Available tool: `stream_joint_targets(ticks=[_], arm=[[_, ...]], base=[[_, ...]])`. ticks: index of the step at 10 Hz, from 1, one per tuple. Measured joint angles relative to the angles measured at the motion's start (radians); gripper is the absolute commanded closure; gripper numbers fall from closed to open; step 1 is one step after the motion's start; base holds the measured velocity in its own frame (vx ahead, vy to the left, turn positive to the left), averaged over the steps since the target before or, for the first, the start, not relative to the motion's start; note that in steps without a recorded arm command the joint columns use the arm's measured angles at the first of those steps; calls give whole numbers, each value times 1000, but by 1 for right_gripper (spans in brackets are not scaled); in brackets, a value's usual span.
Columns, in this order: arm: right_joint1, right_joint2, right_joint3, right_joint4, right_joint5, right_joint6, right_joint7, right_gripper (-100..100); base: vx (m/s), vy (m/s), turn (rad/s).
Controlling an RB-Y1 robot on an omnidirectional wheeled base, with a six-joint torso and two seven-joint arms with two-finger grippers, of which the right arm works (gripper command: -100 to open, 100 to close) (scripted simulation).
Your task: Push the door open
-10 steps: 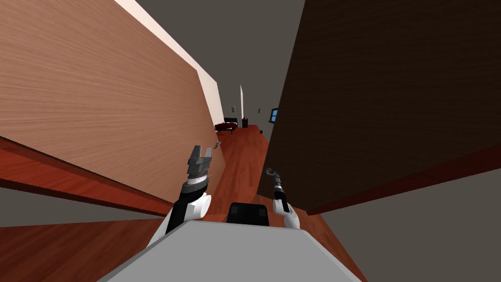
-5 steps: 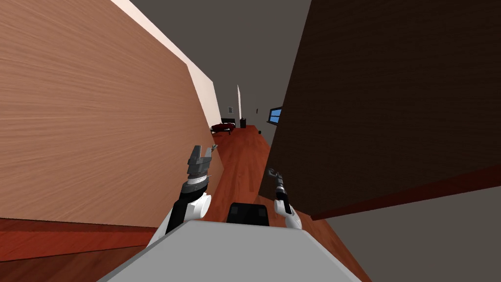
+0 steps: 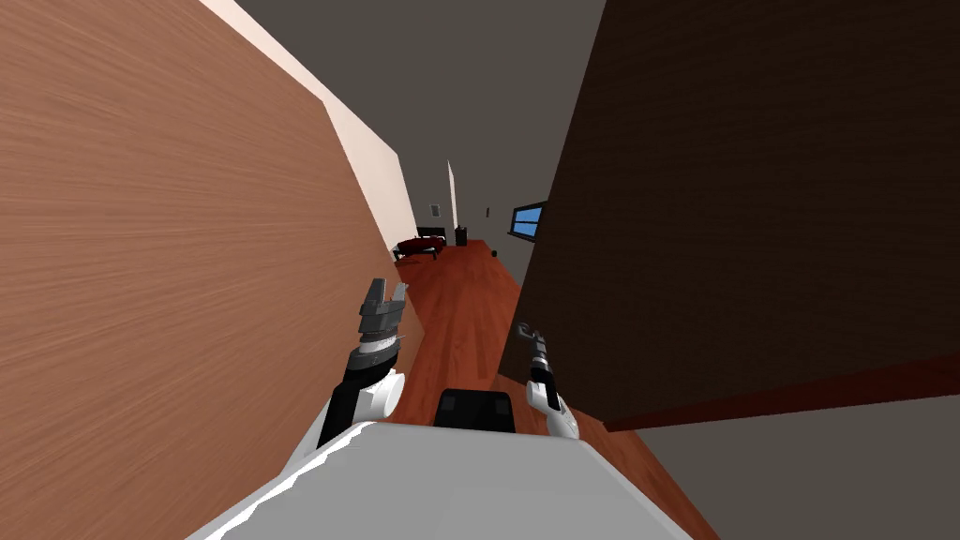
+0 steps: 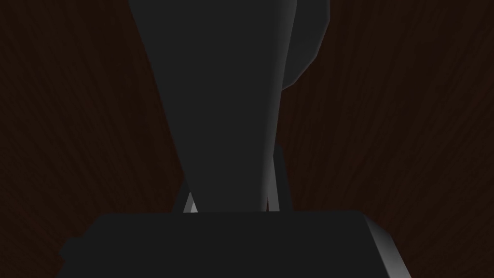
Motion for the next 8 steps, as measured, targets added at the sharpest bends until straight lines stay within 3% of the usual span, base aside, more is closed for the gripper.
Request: stream_joint_targets(ticks=[3, 8], arm=[[4, 21, -31, -4, -15, 0, 8, 100], [12, 6, -57, 1, -30, 3, 13, 100]], base=[[123, 21, -52], [172, 11, -35]])
